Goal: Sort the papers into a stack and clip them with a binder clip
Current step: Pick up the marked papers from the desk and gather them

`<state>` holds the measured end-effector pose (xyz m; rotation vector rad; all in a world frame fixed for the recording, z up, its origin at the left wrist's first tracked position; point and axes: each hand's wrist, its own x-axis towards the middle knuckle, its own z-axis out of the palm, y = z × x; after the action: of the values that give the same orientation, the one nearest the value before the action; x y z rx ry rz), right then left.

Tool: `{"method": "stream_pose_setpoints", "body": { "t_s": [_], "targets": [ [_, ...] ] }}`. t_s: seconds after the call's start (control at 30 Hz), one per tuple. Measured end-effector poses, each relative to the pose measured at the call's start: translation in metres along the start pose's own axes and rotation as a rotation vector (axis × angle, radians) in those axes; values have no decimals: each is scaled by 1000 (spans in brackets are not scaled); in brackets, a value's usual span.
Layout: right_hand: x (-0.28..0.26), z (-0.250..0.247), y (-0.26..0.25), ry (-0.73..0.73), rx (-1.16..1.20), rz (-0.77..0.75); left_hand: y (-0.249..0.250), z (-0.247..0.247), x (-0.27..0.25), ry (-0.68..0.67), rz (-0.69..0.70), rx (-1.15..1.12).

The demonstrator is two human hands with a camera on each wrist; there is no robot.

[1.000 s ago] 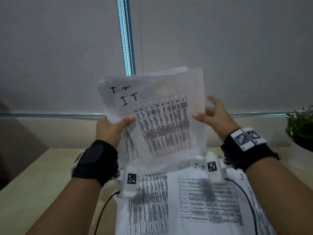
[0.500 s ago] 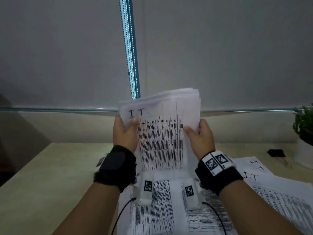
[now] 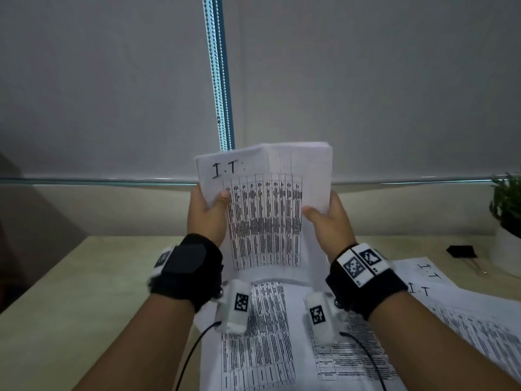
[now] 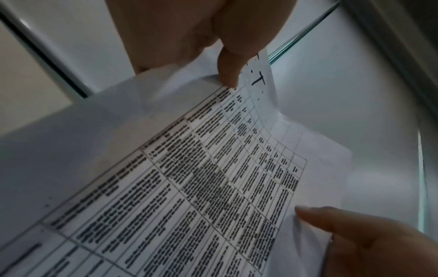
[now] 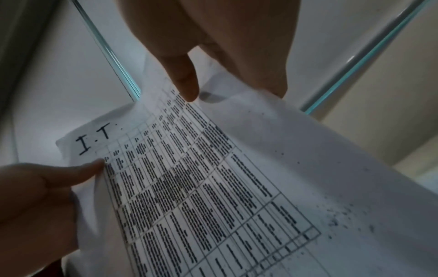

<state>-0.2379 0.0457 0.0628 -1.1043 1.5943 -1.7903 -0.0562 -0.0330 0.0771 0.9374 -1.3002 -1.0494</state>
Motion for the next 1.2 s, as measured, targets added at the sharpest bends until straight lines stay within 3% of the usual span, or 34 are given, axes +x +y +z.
{"method": "stream_pose_setpoints", "body": {
  "t_s": [0.17, 0.23, 0.3, 0.37, 0.47, 0.53, 0.6, 0.67, 0.77, 0.8, 0.87, 0.93, 1.07, 1.2],
  "targets": [
    [-13, 3, 24, -80, -113, 177, -30, 1, -14, -22, -51, 60],
    [-9, -2, 19, -38, -106, 184, -22, 0, -5, 1, -31, 65],
    [-2, -13, 20, 99, 12, 190, -8, -6, 8, 26, -2, 48],
    [-4, -22, 28, 213, 179, 297, 5, -13, 20, 67, 11, -5],
    [-20, -16, 36, 59, 552, 471, 18, -5, 16, 136, 17, -185],
    [-22, -10, 29, -23, 666, 451, 10, 10, 1, 161, -77, -300],
    [-13, -13, 23, 59, 600, 345, -4, 18, -15, 108, -262, -452],
    [-5, -27, 15, 205, 502, 185, -12, 10, -23, 99, -354, -502],
    [-3, -56, 2, 191, 383, 29, -11, -19, -13, 198, -210, -320],
    [-3, -63, -3, 139, 333, 7, -5, -27, -11, 163, -135, -242],
    [-4, -73, -14, 17, 205, -3, 2, -32, -11, -15, -32, -106],
    [-7, -73, -18, -13, 91, -15, 0, -26, -18, -135, 5, 21],
    [-25, -67, 12, 87, 173, 73, -39, -22, -37, -113, -45, -52],
    [-32, -56, 42, 73, 62, 189, -59, -19, -46, -149, -57, -50]
  ]
}}
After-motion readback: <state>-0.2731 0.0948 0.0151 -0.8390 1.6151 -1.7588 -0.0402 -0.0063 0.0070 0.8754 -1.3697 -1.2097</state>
